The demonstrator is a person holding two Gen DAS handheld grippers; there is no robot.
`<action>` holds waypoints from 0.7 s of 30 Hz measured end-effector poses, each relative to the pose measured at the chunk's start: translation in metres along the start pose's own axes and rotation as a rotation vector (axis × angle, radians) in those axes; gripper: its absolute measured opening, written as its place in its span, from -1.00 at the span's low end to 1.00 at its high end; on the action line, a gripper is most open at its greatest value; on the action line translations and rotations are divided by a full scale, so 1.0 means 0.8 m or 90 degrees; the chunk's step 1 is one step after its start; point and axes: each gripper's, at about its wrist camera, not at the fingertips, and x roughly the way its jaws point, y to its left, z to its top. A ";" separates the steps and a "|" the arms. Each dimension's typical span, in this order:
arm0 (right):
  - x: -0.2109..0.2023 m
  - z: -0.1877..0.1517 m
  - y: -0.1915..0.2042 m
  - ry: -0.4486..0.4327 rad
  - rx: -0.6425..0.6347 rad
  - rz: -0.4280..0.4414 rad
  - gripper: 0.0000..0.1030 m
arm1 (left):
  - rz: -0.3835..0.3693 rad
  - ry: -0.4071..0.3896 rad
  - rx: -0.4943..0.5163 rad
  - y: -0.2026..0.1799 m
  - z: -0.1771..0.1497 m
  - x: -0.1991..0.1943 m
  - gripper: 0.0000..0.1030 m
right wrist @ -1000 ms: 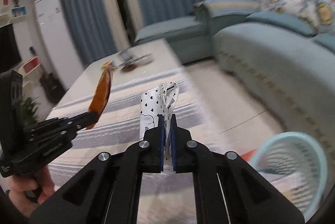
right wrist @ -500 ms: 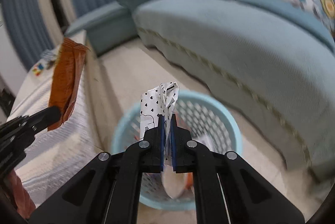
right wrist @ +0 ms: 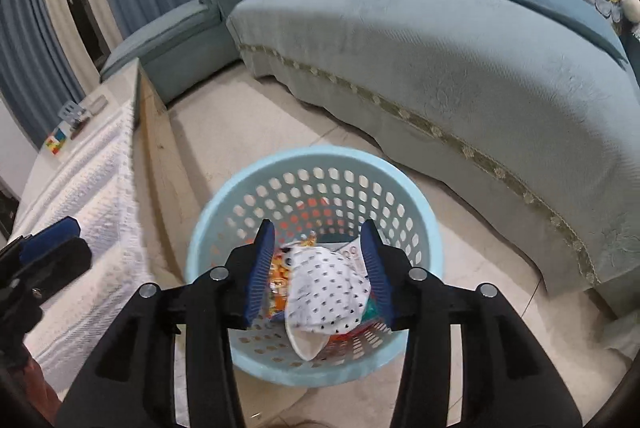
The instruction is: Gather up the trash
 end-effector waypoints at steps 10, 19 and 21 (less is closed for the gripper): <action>-0.156 -0.006 0.069 -0.143 -0.016 -0.024 0.16 | 0.068 -0.165 -0.027 -0.032 -0.026 -0.150 0.75; -0.183 -0.058 0.093 -0.288 -0.069 -0.117 0.50 | 0.214 -0.235 -0.034 -0.025 -0.071 -0.172 0.75; -0.183 -0.062 0.093 -0.304 -0.072 -0.116 0.55 | 0.230 -0.236 -0.042 -0.016 -0.076 -0.169 0.75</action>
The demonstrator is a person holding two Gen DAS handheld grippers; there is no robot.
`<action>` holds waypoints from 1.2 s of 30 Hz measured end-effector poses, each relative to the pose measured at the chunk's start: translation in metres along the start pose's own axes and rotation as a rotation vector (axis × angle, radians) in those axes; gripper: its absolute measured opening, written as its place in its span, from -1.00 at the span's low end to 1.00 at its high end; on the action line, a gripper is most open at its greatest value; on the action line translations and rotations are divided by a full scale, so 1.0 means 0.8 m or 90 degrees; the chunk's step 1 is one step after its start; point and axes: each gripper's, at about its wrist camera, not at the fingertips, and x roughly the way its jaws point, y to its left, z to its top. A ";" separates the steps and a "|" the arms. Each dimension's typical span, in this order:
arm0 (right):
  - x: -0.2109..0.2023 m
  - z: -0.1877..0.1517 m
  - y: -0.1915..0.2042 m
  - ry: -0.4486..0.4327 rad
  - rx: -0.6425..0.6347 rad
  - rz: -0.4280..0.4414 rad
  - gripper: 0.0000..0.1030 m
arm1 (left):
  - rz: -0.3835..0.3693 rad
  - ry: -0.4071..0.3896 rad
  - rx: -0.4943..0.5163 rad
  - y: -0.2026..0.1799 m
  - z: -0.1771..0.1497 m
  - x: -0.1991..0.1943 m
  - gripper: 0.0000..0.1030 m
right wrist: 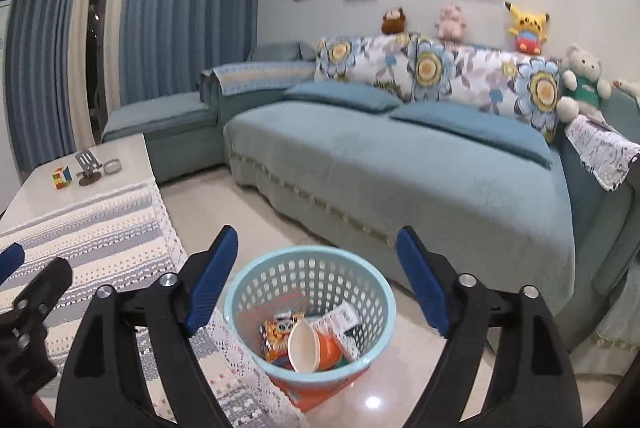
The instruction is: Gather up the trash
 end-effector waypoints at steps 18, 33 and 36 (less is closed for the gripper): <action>0.023 -0.018 0.010 0.033 -0.041 -0.019 0.56 | 0.048 -0.001 0.044 -0.008 -0.009 0.015 0.80; 0.025 -0.017 0.011 0.033 -0.040 -0.012 0.56 | 0.044 -0.002 0.053 -0.012 -0.010 0.015 0.81; 0.026 -0.018 0.011 0.035 -0.039 -0.011 0.56 | 0.044 -0.003 0.052 -0.012 -0.011 0.015 0.81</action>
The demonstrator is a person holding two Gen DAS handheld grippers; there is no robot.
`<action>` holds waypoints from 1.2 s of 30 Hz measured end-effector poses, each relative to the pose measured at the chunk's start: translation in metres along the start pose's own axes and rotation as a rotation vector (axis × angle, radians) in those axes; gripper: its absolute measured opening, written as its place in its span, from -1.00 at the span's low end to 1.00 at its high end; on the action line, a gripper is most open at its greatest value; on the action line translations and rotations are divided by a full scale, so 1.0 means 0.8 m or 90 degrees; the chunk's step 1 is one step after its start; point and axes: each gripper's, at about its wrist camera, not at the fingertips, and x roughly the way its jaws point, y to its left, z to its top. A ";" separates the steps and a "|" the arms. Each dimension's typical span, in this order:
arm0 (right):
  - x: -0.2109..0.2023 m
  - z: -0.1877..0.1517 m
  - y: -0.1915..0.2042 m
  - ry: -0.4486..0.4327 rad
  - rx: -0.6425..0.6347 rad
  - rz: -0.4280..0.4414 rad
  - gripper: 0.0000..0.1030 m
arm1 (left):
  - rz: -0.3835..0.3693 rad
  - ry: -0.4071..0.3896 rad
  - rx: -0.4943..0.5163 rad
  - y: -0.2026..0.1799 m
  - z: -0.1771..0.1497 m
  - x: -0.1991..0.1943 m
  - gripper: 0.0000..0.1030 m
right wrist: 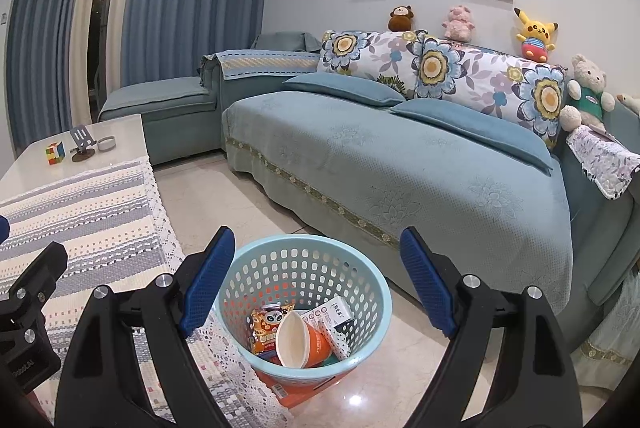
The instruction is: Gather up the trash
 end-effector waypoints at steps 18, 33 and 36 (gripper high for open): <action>0.001 0.000 0.001 -0.001 0.001 0.005 0.56 | -0.001 0.001 -0.008 0.000 0.001 0.000 0.81; -0.014 0.003 -0.003 -0.043 0.019 0.022 0.56 | 0.001 0.002 -0.021 0.004 0.002 0.000 0.82; -0.015 0.003 -0.003 -0.044 0.019 0.021 0.56 | 0.001 0.001 -0.021 0.005 0.002 -0.001 0.82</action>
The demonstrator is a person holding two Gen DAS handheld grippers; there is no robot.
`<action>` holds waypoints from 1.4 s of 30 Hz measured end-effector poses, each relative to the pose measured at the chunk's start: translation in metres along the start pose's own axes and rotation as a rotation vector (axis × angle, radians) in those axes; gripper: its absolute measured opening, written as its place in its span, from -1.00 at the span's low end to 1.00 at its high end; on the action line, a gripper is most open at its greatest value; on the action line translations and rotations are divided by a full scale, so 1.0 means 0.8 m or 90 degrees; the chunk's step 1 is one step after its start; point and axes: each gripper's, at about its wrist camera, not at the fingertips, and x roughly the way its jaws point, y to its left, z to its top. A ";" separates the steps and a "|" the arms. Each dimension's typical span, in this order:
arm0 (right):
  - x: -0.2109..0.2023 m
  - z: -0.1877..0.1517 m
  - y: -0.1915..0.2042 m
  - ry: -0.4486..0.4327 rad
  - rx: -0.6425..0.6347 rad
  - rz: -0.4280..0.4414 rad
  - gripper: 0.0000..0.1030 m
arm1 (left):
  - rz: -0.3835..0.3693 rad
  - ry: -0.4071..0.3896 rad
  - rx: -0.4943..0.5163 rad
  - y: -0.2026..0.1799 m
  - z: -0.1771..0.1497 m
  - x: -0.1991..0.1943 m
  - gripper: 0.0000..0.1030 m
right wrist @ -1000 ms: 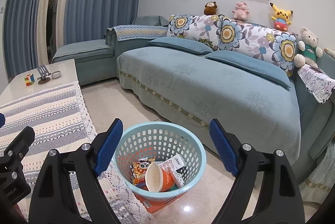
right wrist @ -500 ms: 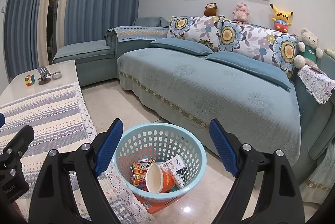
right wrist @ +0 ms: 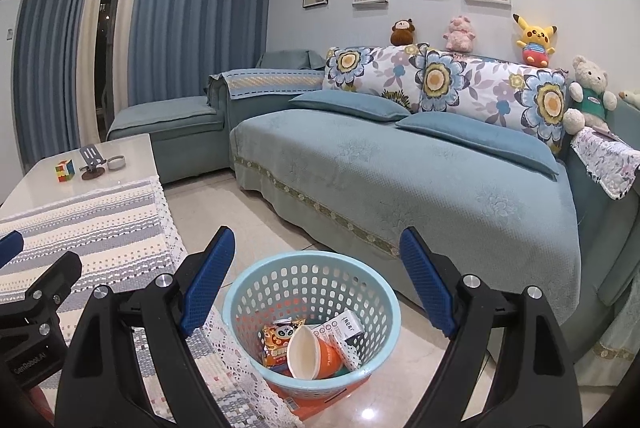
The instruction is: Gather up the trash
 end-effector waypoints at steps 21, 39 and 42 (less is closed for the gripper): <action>-0.002 -0.001 -0.001 -0.022 0.012 -0.016 0.66 | -0.001 0.000 0.001 0.002 0.002 -0.001 0.82; -0.001 -0.001 0.009 -0.014 -0.008 -0.005 0.73 | 0.000 -0.004 -0.002 0.003 0.007 -0.007 0.82; 0.000 -0.002 0.010 -0.011 -0.008 -0.005 0.73 | 0.001 -0.003 -0.002 0.003 0.008 -0.006 0.82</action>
